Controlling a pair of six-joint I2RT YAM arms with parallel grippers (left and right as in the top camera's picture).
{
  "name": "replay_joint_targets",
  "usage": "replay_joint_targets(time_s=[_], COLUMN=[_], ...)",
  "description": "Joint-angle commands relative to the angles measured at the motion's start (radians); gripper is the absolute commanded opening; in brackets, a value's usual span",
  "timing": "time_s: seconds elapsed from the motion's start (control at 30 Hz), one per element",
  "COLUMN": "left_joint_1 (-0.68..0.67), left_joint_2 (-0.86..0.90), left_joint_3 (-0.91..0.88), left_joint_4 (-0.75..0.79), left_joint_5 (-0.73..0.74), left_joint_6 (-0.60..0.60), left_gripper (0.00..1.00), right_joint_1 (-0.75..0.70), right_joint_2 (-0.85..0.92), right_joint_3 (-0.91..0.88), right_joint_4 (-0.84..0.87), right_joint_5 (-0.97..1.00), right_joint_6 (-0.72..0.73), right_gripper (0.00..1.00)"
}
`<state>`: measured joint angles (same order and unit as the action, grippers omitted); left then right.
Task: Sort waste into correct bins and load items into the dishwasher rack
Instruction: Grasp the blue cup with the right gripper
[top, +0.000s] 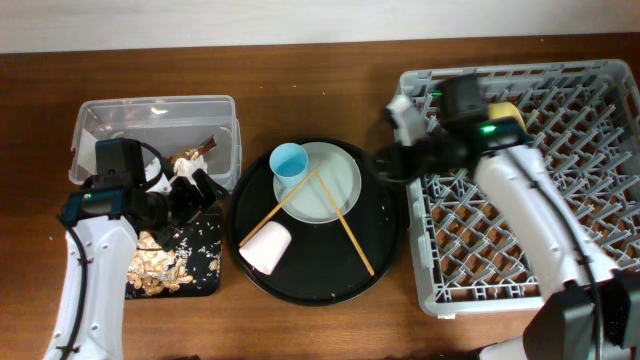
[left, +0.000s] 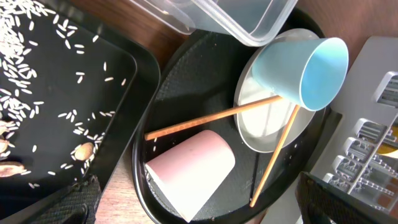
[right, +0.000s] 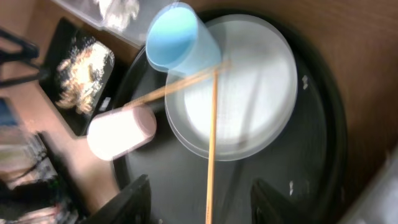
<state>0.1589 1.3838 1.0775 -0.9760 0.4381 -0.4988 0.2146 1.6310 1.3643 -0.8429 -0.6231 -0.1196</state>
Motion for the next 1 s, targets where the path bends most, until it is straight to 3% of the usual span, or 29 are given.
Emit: replay_joint_targets(time_s=[0.0,0.17,0.33,0.5,0.97], left_joint_1=[0.005,0.005,0.005,0.005,0.005], left_joint_2=[-0.021,-0.021,-0.021,-0.021,-0.021], left_joint_3=[0.016,0.016,0.016,0.016,0.016], left_joint_4=[0.002,0.002,0.002,0.002,0.002], left_joint_5=[0.011,0.011,0.011,0.011,0.011], left_joint_6=[-0.009,-0.009,-0.009,-0.009,-0.009], left_gripper=[0.99,0.99,1.0,0.99,0.99], right_joint_1=[0.174,0.374,0.423,0.448,0.499], right_joint_2=[-0.023,0.048,0.19,0.291,0.356], right_joint_3=[0.021,0.021,0.021,0.021,0.021], right_joint_4=[0.132,0.306,0.448,0.608,0.625], right_joint_5=[0.244,0.518,0.529,0.476,0.478], right_joint_6=[0.085,0.084,0.083,0.045,0.023], right_gripper=[0.53,0.59,0.59,0.5,0.49])
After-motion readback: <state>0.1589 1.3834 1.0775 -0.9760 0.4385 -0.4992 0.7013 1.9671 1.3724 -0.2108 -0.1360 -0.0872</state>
